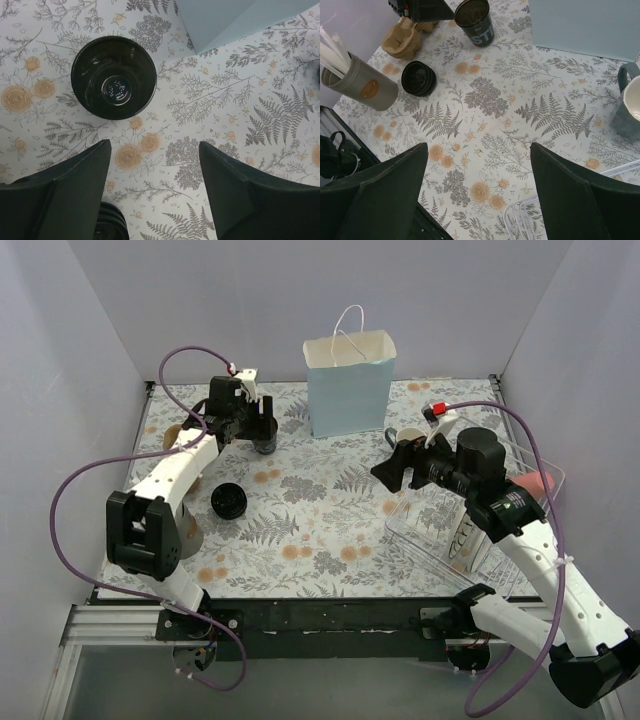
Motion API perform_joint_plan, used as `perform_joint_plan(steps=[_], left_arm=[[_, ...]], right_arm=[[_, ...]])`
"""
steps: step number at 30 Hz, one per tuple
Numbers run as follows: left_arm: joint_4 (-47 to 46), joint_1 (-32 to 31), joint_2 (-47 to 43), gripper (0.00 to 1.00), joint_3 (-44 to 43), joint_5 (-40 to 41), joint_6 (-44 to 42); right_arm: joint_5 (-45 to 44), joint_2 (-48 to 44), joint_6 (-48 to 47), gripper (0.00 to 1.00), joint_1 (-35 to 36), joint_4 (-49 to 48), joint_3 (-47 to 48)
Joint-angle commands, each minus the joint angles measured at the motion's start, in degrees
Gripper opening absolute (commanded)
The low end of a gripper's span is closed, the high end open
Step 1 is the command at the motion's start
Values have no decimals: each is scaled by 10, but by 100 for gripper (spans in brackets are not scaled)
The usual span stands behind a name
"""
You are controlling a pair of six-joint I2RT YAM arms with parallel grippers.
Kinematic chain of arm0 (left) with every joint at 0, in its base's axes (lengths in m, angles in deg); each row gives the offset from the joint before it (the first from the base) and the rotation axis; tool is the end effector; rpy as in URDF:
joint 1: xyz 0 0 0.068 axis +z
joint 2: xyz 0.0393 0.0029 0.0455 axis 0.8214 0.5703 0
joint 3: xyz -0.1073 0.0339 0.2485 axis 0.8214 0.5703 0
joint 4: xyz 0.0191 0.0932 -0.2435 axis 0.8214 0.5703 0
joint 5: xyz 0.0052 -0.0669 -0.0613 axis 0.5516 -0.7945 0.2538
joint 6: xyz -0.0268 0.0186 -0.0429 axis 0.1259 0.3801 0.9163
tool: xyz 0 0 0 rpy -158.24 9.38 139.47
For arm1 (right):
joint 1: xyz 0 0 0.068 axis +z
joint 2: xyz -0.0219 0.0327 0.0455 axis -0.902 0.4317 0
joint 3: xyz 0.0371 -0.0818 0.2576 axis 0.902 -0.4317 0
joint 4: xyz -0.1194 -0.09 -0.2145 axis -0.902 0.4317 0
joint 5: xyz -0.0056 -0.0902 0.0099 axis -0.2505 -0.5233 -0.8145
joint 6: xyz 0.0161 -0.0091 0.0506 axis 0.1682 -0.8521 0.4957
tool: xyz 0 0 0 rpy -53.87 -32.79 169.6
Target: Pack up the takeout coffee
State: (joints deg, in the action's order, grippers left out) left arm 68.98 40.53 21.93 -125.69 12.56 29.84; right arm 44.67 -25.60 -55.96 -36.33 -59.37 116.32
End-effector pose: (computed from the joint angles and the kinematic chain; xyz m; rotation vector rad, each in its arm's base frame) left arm 0.3526 -0.0963 0.3003 -0.5647 2.2950 -0.6526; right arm 0.1714 0.1009 0.3813 -0.3701 1.8400 0.7470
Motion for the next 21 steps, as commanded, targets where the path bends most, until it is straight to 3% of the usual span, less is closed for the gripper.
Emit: perform_joint_plan(steps=[1, 8, 21], left_arm=[[0, 1, 47, 60, -41, 28, -33], [-13, 0, 123, 50, -81, 31, -64], [-14, -7, 164, 45, -112, 28, -85]], right_arm=[[3, 3, 8, 90, -2, -8, -3], [0, 11, 0, 90, -2, 4, 11], [2, 29, -7, 90, -2, 15, 4]])
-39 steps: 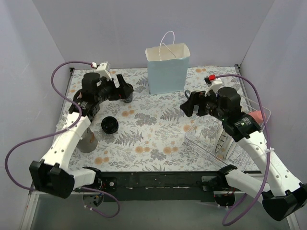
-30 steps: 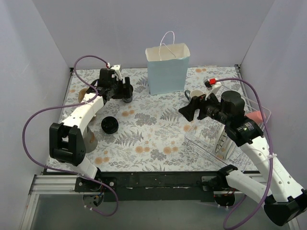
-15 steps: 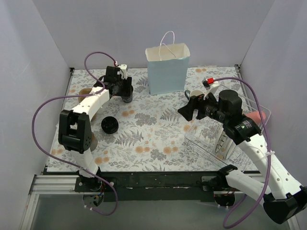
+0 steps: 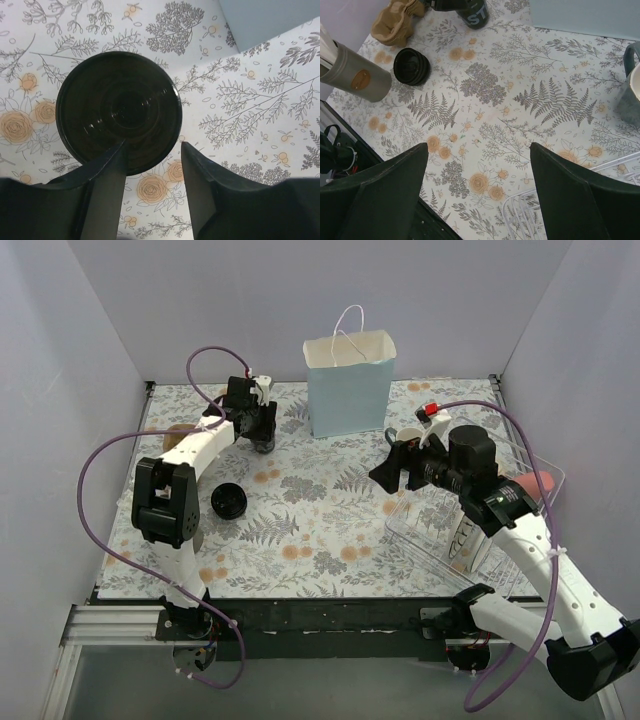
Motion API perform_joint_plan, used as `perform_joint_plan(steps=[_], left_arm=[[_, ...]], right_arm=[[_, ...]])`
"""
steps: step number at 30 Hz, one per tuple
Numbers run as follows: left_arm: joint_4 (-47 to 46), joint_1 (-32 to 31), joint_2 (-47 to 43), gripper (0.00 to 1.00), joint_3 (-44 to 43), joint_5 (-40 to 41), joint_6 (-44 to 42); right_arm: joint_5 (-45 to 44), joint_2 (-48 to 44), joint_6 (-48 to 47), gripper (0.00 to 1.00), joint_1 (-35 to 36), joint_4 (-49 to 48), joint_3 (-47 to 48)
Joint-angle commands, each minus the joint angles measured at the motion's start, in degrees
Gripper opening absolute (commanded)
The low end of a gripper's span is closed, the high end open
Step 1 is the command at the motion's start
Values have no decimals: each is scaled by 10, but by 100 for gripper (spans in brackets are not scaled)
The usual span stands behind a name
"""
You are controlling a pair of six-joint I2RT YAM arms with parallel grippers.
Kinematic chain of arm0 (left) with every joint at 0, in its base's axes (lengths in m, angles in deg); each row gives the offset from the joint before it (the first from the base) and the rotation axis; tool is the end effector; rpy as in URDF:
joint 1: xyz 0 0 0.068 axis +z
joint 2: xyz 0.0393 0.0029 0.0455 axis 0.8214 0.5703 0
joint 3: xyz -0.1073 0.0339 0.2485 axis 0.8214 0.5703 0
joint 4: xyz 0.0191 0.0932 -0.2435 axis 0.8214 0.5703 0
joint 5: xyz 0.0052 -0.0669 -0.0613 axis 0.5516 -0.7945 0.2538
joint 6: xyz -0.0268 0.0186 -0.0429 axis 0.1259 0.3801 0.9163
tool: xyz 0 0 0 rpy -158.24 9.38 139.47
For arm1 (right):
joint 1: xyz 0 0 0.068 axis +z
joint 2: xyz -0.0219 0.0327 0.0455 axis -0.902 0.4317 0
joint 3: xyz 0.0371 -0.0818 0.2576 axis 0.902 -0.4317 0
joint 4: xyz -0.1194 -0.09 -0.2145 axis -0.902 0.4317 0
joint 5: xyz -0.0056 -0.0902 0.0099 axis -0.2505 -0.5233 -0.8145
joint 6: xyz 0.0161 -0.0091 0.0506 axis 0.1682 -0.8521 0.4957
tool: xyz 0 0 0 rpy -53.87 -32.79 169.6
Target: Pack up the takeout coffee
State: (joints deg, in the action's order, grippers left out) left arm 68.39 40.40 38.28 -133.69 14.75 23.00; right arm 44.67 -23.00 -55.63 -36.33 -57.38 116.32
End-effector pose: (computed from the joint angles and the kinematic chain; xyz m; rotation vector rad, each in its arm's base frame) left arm 0.4108 -0.1112 0.2396 -0.4721 2.4288 -0.4976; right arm 0.1809 0.1060 0.3693 -0.3669 1.9244 0.7381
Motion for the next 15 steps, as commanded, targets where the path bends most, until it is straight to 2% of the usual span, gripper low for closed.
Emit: perform_joint_plan(steps=[1, 15], left_arm=[[-8, -8, 3, 45, -36, 8, -18], [9, -21, 28, 36, -68, 32, -48]], right_arm=[[2, 5, -11, 90, -2, -3, 5], [-2, 17, -19, 90, -2, 2, 8]])
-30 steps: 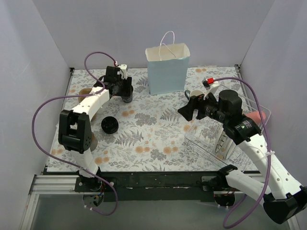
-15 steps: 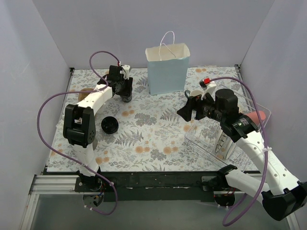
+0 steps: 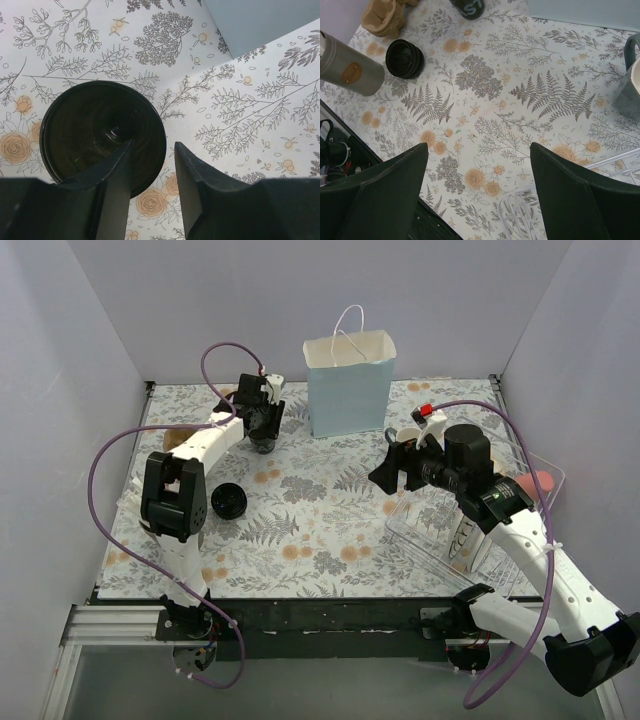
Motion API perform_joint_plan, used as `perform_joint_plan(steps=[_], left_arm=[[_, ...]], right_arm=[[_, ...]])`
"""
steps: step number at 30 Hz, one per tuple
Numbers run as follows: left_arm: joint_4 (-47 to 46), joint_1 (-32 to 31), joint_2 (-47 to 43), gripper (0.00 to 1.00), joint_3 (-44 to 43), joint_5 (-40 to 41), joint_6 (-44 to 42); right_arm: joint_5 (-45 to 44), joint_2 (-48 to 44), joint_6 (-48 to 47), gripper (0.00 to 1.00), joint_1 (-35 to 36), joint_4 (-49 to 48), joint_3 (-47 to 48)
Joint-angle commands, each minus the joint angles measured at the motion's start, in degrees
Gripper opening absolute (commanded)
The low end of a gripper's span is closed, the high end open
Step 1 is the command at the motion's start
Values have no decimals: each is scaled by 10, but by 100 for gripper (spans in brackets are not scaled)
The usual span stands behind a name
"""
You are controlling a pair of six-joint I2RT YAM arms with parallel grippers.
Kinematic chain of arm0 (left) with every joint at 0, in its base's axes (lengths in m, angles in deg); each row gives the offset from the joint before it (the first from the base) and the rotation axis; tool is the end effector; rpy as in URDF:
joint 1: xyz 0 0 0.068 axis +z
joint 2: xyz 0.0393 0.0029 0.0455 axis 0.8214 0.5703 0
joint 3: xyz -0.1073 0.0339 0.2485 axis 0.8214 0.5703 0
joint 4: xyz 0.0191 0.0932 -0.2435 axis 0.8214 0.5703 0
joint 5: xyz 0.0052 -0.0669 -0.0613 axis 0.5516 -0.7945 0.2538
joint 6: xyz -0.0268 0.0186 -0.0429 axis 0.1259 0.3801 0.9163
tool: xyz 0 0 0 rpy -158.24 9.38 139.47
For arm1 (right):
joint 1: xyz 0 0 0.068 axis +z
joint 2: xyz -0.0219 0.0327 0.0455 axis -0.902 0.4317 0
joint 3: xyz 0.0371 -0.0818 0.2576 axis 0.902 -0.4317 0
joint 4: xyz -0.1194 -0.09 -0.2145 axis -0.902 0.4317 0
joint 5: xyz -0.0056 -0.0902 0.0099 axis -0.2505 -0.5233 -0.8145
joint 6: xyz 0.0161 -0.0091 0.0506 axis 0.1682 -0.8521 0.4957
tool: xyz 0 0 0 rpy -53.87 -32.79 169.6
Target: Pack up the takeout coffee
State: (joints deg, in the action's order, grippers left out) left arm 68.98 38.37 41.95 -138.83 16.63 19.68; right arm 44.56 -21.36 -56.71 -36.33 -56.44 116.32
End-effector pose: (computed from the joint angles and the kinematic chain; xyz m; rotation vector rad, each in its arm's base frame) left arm 0.4243 -0.1298 0.2412 -0.3693 2.4211 -0.4569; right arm 0.1868 0.1090 0.3621 -0.3845 1.9650 0.7166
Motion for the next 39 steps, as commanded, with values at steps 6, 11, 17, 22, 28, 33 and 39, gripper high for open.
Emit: perform_joint_plan(steps=[6, 11, 17, 22, 28, 33, 39], left_arm=[[5, -5, -5, 29, -17, 30, -19], [9, -9, -3, 23, -20, 34, -20], [20, -12, 0, 32, -33, 41, -23], [24, -15, -3, 30, -40, 35, -21], [30, -14, 5, 28, -47, 39, -23], [30, -14, 11, 27, -47, 42, -23], [29, -14, 12, 24, -47, 43, -24]], right_arm=[[-4, 1, -12, 90, -2, -3, 9], [-5, 0, -12, 90, -3, -3, 5], [-5, 2, -13, 90, -3, -3, 0], [-2, 4, -12, 90, -2, -2, 2], [-2, 4, -14, 90, -3, 0, 5], [-5, 2, -15, 90, -2, 3, 7], [-6, 2, -18, 90, -3, 7, 8]])
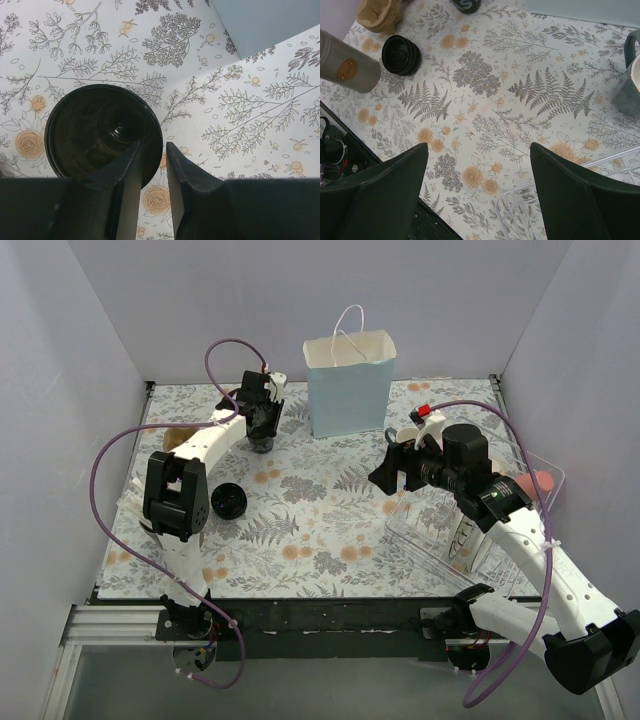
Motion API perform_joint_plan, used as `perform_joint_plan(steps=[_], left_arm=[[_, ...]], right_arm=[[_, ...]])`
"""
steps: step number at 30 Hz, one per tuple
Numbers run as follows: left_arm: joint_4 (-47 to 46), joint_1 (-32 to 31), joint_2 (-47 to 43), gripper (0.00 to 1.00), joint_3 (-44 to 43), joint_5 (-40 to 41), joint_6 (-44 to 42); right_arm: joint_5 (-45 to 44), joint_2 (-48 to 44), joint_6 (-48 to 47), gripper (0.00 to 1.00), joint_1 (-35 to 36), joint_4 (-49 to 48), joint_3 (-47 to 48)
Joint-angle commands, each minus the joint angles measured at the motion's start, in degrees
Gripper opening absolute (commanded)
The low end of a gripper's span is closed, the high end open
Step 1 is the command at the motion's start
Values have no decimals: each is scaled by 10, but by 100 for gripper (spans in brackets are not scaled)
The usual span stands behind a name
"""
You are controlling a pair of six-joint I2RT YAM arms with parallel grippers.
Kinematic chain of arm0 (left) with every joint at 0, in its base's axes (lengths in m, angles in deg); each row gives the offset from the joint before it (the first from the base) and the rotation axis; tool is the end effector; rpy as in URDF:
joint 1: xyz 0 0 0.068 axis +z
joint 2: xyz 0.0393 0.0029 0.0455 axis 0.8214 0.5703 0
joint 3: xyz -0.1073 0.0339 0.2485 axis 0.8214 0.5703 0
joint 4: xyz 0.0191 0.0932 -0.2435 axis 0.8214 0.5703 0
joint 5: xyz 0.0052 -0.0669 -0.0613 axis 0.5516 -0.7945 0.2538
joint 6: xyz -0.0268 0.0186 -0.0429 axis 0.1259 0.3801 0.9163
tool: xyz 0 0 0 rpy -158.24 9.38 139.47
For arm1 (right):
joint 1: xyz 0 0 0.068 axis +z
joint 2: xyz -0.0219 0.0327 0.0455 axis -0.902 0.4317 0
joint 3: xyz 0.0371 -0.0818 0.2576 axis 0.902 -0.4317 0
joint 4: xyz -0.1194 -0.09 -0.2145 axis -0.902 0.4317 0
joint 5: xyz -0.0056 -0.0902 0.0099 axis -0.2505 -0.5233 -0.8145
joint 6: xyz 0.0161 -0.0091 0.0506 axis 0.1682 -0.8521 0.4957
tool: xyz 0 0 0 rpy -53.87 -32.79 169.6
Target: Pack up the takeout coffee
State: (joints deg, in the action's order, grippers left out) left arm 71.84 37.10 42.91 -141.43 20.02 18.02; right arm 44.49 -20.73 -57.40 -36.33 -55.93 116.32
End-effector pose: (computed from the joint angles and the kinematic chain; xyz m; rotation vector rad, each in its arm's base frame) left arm 0.4251 -0.1382 0.2450 -0.3358 2.4319 -0.3766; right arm 0.1889 0.1101 0.3591 -0.3959 1.9816 0.7044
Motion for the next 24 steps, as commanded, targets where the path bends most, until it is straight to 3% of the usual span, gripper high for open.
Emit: perform_joint_plan(steps=[1, 9, 13, 24], left_arm=[[0, -2, 4, 22, -23, 9, -7], [4, -2, 15, 12, -32, 9, -7], [9, -2, 19, 0, -40, 12, -6], [66, -2, 20, 0, -81, 37, 18]], right_arm=[[-6, -4, -11, 90, -2, 2, 6], [-5, 5, -12, 90, -2, 4, 12], [-4, 7, -11, 90, -3, 2, 12], [1, 12, -7, 90, -2, 3, 12]])
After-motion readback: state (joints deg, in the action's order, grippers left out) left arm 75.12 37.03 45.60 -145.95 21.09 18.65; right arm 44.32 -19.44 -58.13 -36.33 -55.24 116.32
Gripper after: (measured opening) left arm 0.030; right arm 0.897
